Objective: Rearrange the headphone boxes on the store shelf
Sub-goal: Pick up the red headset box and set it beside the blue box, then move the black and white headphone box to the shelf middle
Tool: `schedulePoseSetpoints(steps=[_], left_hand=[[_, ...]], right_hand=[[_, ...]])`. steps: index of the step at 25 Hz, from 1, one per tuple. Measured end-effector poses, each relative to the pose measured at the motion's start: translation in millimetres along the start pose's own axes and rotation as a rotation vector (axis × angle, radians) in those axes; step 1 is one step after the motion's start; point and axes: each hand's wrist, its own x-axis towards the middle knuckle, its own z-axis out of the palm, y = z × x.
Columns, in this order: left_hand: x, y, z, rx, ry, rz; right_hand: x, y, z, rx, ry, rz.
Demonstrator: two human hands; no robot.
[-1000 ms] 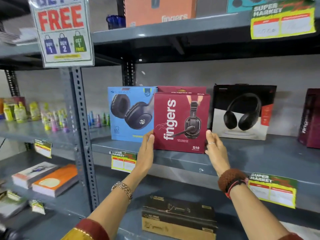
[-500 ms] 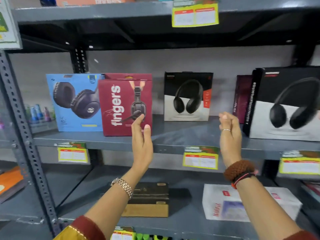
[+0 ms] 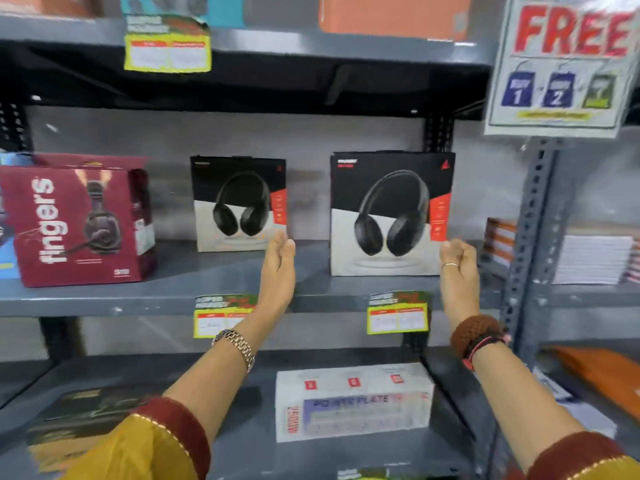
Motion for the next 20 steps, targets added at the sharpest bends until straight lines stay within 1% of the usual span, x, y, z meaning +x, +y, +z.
schedulePoseSetpoints(steps=[2, 4, 5, 7, 9, 14, 17, 20], left_hand=[[9, -2, 24, 0.001, -0.07, -0.13], [18, -2, 41, -0.033, -0.118, -0.257], [21, -1, 48, -0.05, -0.143, -0.295], [25, 5, 56, -0.043, -0.221, -0.318], [25, 7, 61, -0.029, -0.28, -0.282], [19, 7, 56, -0.08, -0.284, -0.116], [15, 10, 52, -0.115, -0.293, -0.072], [14, 11, 52, -0.151, -0.287, -0.064]], right_hand=[[20, 11, -10, -0.008, -0.075, 0.052], [33, 22, -14, -0.037, -0.192, 0.109], [38, 28, -15, -0.044, -0.248, 0.119], [47, 34, -12, -0.063, -0.323, 0.124], [53, 34, -6, -0.08, -0.331, 0.123], [52, 32, -3, 0.059, -0.271, 0.146], [49, 31, -5, 0.115, -0.262, 0.126], [48, 28, -6, 0.14, -0.249, 0.115]])
